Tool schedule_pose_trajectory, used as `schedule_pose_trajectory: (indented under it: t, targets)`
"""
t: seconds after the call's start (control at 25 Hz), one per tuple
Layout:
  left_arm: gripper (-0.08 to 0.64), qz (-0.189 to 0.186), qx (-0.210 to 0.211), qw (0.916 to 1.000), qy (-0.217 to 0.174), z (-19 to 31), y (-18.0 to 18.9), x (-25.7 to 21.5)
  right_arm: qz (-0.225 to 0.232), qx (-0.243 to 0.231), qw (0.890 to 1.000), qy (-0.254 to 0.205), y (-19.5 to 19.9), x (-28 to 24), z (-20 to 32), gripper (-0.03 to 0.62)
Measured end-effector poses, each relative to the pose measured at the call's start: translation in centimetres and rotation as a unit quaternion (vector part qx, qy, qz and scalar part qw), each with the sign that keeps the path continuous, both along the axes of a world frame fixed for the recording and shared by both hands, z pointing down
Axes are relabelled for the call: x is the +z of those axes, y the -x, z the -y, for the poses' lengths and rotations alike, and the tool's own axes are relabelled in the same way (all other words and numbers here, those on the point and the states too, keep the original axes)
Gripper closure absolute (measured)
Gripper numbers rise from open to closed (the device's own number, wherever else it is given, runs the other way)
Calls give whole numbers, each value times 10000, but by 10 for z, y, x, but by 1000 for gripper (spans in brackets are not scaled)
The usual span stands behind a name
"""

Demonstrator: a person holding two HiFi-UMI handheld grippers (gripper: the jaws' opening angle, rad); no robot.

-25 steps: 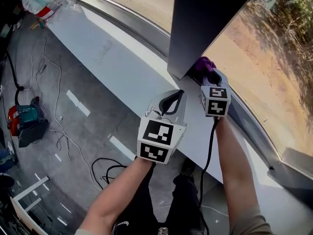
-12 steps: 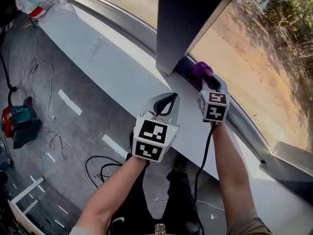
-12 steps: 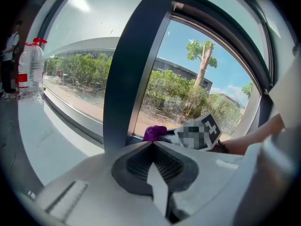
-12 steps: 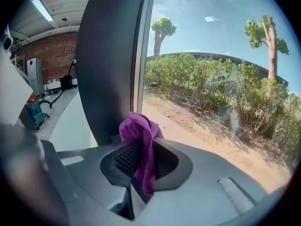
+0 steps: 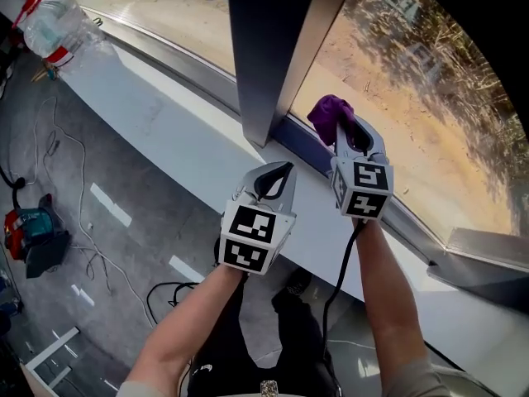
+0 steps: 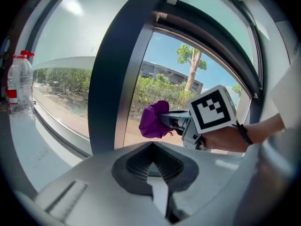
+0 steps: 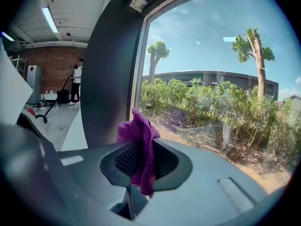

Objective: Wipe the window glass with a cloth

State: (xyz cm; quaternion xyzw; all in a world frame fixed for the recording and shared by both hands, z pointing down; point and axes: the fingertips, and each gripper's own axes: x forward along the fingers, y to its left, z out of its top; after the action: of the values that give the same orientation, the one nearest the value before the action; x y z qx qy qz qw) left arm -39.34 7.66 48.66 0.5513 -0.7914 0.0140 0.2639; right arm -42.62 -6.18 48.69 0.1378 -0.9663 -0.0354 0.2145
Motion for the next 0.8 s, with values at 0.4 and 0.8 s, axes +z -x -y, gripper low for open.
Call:
schedule_pose_trajectory:
  t: [0.4,0.8]
  targets:
    - [560,247,252,9990,-279,7,-15,-75,1185,-18,9929,-50,2,-185,-9,518]
    - [560,458,516,9965,-465,28,-33,-112,2622,313,9645,33,-31,-288,5,518]
